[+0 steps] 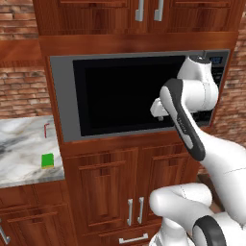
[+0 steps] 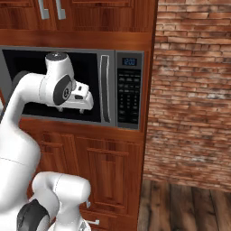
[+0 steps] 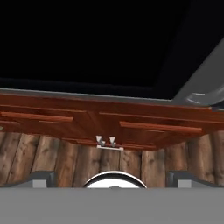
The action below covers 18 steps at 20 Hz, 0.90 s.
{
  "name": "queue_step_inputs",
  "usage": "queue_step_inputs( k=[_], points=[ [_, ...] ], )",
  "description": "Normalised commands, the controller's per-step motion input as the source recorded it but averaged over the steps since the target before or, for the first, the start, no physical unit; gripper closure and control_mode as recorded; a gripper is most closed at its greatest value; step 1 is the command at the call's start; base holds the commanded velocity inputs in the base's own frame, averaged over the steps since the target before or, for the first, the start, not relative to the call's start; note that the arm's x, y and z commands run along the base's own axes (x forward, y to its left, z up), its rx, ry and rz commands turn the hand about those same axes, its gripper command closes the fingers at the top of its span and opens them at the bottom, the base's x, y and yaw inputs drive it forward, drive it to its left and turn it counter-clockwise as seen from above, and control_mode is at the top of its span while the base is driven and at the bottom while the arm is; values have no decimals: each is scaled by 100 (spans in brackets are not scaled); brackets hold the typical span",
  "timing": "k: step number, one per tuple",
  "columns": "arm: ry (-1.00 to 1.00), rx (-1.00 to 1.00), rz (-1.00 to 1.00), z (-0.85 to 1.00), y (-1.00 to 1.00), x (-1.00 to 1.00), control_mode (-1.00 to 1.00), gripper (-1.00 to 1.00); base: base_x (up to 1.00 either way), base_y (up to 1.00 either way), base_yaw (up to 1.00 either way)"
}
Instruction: Place the sponge inside the microwave to prepare for sanitizing.
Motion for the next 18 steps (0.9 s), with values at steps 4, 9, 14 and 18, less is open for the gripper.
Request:
queue_step_inputs(
  k=[4,9,14,18],
  points=[
    [-6,0,-7,2,-10,-39,-100,-100,0,0,0],
    [0,0,-2,25,-54,0,-100,-100,0,0,0],
    [0,0,0,21,-63,15,-100,-100,0,0,0],
    [0,0,0,4,-55,10,-100,-100,0,0,0]
  ],
)
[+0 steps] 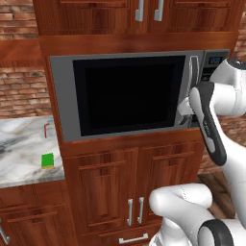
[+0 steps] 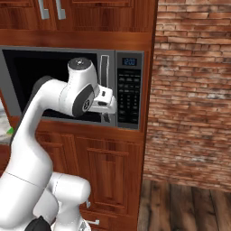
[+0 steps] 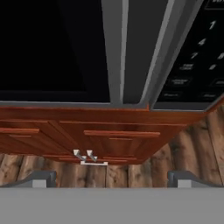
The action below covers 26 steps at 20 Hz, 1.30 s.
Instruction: Place the sponge inside the microwave to prepare for sanitizing.
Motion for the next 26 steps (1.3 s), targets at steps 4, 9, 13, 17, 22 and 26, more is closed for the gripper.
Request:
queue_step_inputs(
  k=[4,9,13,17,22,26],
  points=[
    [-5,0,0,-1,-44,5,-100,-100,0,0,0],
    [-4,0,2,-6,-38,18,-100,-100,0,0,0],
    [-1,0,3,-2,-16,33,-100,-100,0,0,0],
    [-1,0,2,0,0,44,-100,-100,0,0,0],
    [0,0,0,-4,3,47,-100,-100,0,0,0],
    [0,0,0,0,0,53,-100,-100,0,0,0]
  ],
)
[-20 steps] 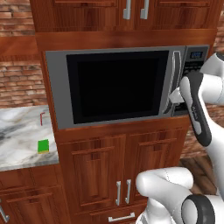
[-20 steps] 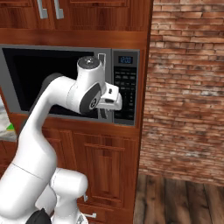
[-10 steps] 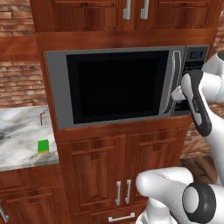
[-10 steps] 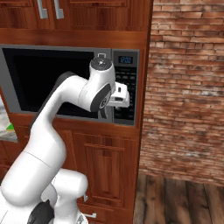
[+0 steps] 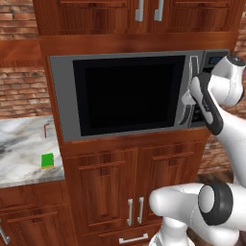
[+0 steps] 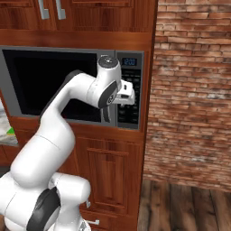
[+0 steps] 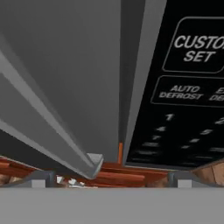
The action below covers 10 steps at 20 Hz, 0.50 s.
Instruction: Place the sponge inside the microwave to prepare for sanitizing.
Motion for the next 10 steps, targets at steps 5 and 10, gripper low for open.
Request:
queue_step_inputs(
  k=[5,10],
  points=[
    [0,0,0,0,0,54,-100,-100,0,0,0],
    [0,0,0,-2,0,28,-100,-100,0,0,0]
  ],
)
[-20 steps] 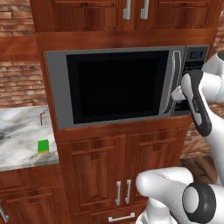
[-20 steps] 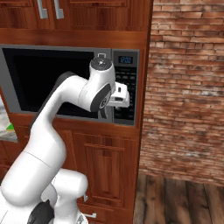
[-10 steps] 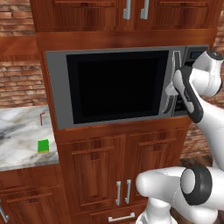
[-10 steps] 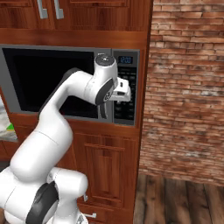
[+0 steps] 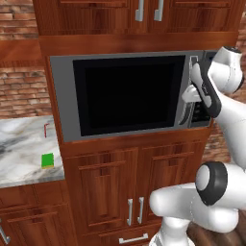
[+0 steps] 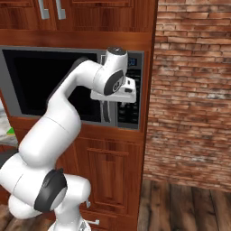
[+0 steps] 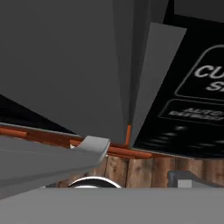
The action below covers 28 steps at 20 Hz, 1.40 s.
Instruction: Place the sponge inside the microwave to prepare for sanitizing.
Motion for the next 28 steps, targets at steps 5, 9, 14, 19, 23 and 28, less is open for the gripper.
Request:
queue_step_inputs(
  k=[5,9,14,19,23,28],
  points=[
    [-10,0,0,-3,0,-15,-100,-100,0,0,0],
    [-33,0,-1,0,9,-48,-100,-100,0,0,0],
    [-37,0,-2,0,24,-32,-100,-100,0,0,0],
    [-6,0,-2,0,3,12,-100,-100,0,0,0],
    [3,0,0,0,0,26,-100,-100,0,0,0],
    [0,0,0,0,0,13,-100,-100,0,0,0]
  ],
)
